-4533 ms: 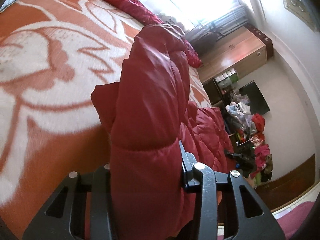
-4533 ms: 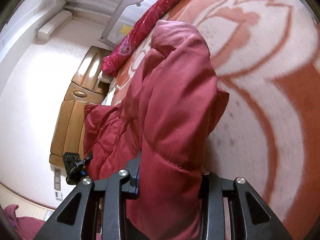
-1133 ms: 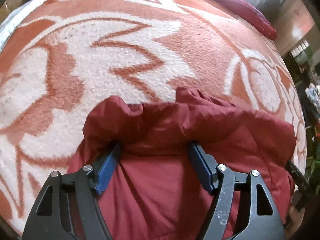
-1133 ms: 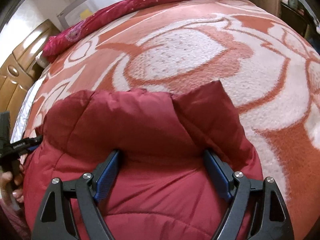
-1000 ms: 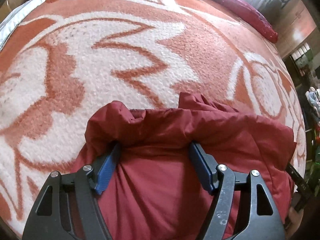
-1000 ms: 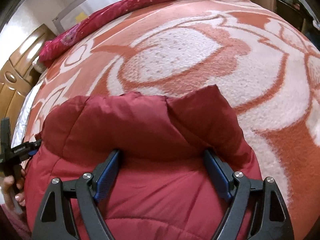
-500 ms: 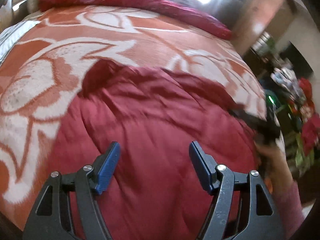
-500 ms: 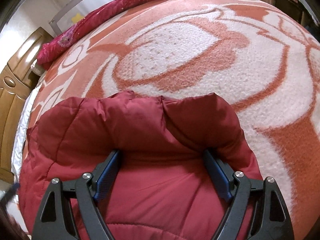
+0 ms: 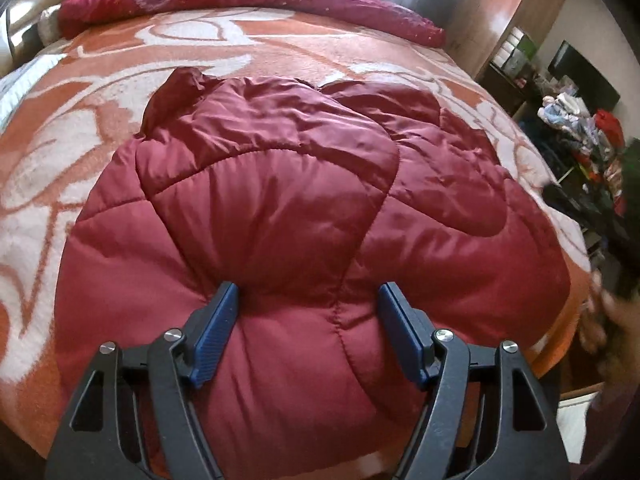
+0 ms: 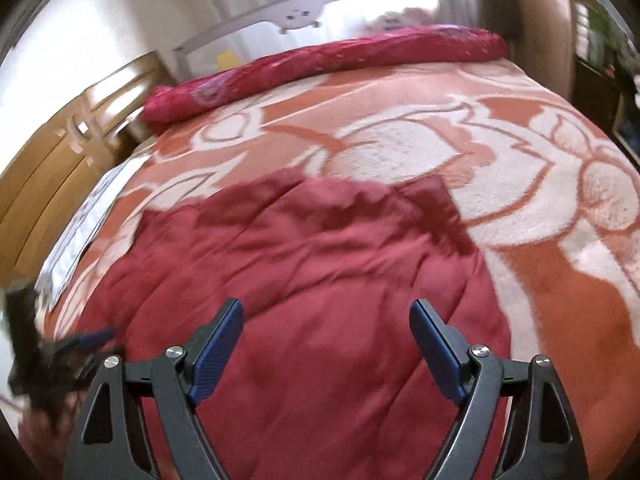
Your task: Fold large clothes
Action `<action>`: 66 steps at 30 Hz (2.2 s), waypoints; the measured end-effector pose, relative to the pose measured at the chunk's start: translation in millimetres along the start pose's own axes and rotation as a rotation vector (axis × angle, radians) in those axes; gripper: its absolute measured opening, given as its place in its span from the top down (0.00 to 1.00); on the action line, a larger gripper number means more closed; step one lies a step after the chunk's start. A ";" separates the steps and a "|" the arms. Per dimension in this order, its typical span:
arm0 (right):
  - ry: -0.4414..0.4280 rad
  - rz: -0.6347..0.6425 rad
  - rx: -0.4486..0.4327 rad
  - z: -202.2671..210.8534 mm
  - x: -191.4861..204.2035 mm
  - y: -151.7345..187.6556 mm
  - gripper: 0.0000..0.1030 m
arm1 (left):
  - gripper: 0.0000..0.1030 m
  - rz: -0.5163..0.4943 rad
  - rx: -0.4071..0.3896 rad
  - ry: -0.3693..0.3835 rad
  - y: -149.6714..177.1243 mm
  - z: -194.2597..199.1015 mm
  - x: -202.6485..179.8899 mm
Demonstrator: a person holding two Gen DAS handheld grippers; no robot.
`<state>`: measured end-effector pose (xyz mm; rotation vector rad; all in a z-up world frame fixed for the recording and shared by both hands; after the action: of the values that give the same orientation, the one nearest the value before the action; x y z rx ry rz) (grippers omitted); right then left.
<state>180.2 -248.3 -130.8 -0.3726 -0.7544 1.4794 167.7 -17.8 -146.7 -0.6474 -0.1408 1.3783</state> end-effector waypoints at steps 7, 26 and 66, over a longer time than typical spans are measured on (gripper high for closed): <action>0.099 0.152 0.100 -23.1 32.2 59.5 0.12 | 0.29 -0.025 -0.008 -0.023 6.4 -3.5 0.3; 0.118 0.108 0.124 -54.9 14.6 67.8 0.00 | 0.24 0.015 -0.088 -0.028 12.2 35.1 -2.3; 0.048 0.043 0.073 -14.8 8.1 89.7 0.06 | 0.18 -0.033 -0.060 -0.149 18.8 22.3 -6.6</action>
<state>121.8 -229.0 -198.2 -0.3699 -0.6556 1.5285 139.8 -15.3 -136.1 -0.5898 -0.3115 1.3943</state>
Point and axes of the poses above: each gripper's, at about its wrist camera, not at the fingertips, and z roughly against the way its jaws point, x to its left, y to its underside, the point moved 7 cm from there along -z, roughly the way its jaws point, and after that the axes turned 4 degrees about z, right-handed, at the moved point
